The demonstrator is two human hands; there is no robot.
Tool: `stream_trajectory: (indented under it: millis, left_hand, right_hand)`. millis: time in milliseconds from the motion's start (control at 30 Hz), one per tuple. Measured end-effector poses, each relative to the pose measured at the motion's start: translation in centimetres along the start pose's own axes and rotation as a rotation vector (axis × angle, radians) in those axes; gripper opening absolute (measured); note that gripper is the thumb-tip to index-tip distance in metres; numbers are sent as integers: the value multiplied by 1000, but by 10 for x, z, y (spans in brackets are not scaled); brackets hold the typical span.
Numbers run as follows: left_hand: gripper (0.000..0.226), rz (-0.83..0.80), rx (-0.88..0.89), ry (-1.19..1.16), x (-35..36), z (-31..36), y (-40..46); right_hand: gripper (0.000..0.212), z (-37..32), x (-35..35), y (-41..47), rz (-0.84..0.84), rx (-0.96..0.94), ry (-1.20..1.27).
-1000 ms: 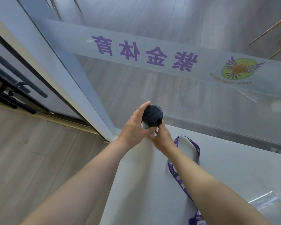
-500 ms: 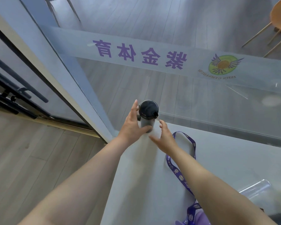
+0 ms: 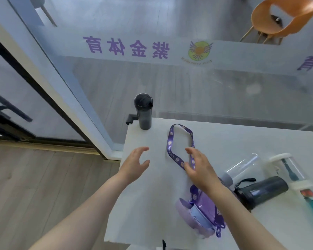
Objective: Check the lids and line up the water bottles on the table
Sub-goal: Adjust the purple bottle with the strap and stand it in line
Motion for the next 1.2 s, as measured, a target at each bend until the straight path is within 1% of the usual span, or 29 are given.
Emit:
stream_trajectory:
  millis: [133,200,300,433,567,600,667,800,900,1033,1133,1200]
  left_hand:
    - [30,-118,50,-59,40,2,-33]
    - [29,-205,53,-87,60,7,-49]
    - [29,-332,44,-126,87,14,-71]
    - [52,-477,52,-171,118,22,-94]
    - [76,-540,-18,-271,142,29,-109]
    - [79,-556,-32,-301,148,29,-113]
    - [76,-573,-42,-342,160,31,-121]
    - [63,-542,-37,-385,178,48,-133]
    - [60,-453,-28,-393,186,56,-139]
    - [55,-334,-45,-402,183,54,-152]
    - [49,-201,-50,-434,172,53,-166]
    - [51,-114,-51,-453,162,51,-175]
  right_hand:
    - [38,16,-21,-60,145,-61,-23]
    - [35,26,-30,-86,208,-91,-39]
    - [34,43,-37,-120,225,-129,-92]
    - [41,62,-42,-151,226,-132,-160]
    - [52,82,-44,-168,250,-71,-172]
    - [58,87,-45,-171,240,-50,-165]
    - [70,97,-45,-177,203,-30,-150]
    - [90,105,-42,-184,142,-38,-178]
    - [98,107,-41,-189,109,-48,-179]
    - [99,109,-41,-195,65,-64,-151]
    - [97,104,-37,-200,63,-82,-64]
    - [95,98,-34,-200,55,-81,13]
Point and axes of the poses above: each hand's wrist, its own y-axis towards the middle knuckle, its own x-axis out of the palm, z = x × y, the point moved 4 cm from there along y, towards the middle knuckle, and after that the axes turned 9 degrees about y, right-handed, at the moved point
